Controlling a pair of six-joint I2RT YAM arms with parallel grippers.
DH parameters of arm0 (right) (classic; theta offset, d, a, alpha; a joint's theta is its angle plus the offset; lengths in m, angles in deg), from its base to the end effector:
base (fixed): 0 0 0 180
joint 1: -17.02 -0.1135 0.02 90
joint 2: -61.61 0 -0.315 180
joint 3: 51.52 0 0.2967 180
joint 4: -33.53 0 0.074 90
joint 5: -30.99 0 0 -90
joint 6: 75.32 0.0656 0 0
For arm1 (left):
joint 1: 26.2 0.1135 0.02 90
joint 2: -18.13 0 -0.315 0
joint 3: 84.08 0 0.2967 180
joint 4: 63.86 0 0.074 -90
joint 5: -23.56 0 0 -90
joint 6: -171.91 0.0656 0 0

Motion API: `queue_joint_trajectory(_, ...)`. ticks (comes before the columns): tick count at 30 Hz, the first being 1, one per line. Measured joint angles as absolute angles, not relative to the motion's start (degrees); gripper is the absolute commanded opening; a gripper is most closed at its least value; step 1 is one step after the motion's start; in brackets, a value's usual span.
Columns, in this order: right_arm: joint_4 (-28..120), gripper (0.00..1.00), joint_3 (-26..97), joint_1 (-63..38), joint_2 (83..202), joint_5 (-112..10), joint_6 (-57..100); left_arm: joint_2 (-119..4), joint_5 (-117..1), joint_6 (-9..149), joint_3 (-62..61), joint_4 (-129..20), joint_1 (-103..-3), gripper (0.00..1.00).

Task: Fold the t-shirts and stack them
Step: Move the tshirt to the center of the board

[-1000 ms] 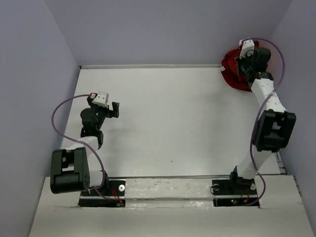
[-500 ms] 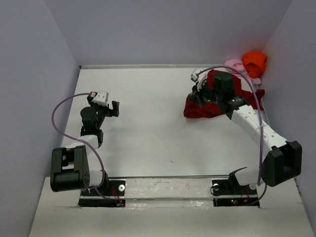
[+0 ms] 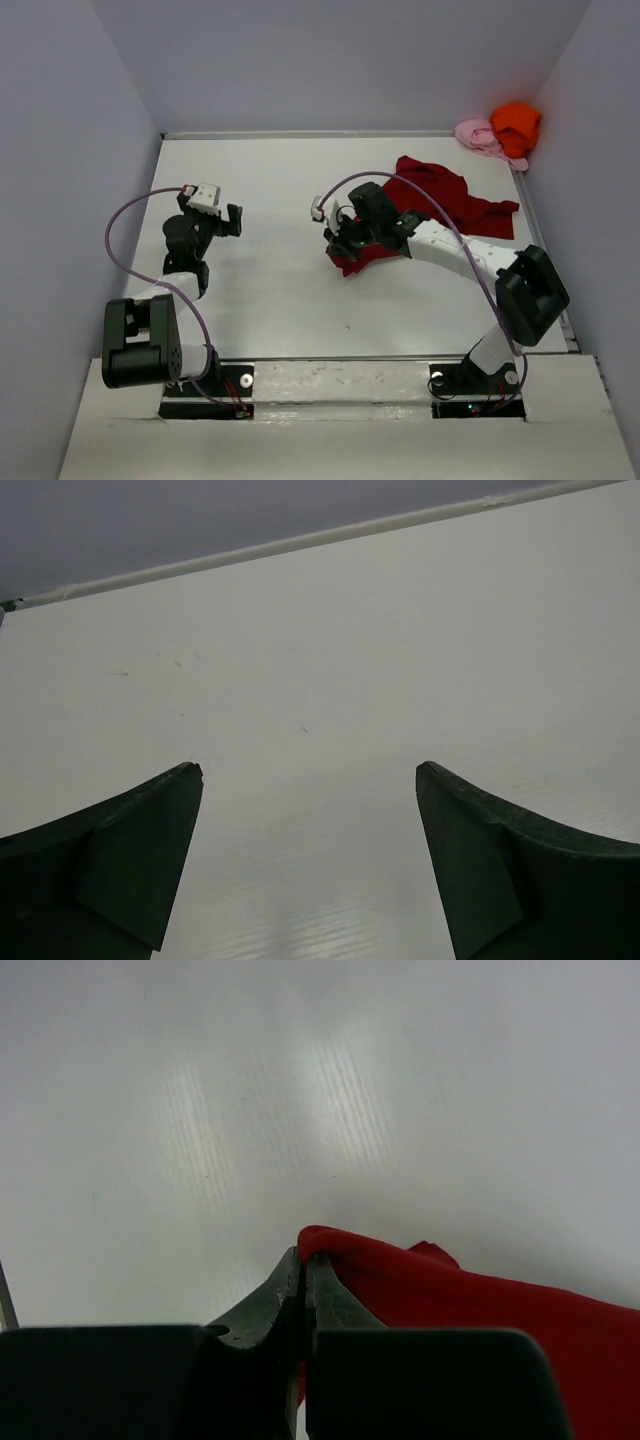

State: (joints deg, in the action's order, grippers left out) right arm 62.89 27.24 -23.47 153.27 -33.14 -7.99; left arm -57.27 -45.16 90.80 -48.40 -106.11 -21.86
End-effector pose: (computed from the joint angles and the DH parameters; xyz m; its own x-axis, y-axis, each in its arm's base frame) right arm 0.2984 0.2924 0.2727 -0.1521 -0.5859 -0.7960 -0.9628 0.2697 -0.0145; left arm 0.3047 -0.0007 0.2347 0.0885 0.1511 -0.9845 0.2807 0.9446 0.1702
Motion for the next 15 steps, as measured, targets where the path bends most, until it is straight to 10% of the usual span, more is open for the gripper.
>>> queue_joint_trajectory(1, 63.2, 0.00, 27.7, -24.9, 154.3, -33.5, -8.3, -57.3, -45.0, 90.8, -48.3, -106.0, -21.9, 0.99)
queue_joint_trajectory(5, 63.5, 0.66, 29.8, -28.9, 157.8, -37.0, -9.1, -57.3, -44.3, 90.6, -48.2, -105.7, -21.9, 0.99)
queue_joint_trajectory(7, 62.9, 0.77, 30.0, -28.9, 157.8, -39.7, -9.2, -57.3, -44.0, 90.4, -48.2, -105.6, -21.9, 0.99)
queue_joint_trajectory(15, 56.6, 0.81, 28.7, -10.9, 146.6, -47.1, -7.8, -57.2, -39.5, 89.1, -47.2, -102.9, -22.9, 0.99)
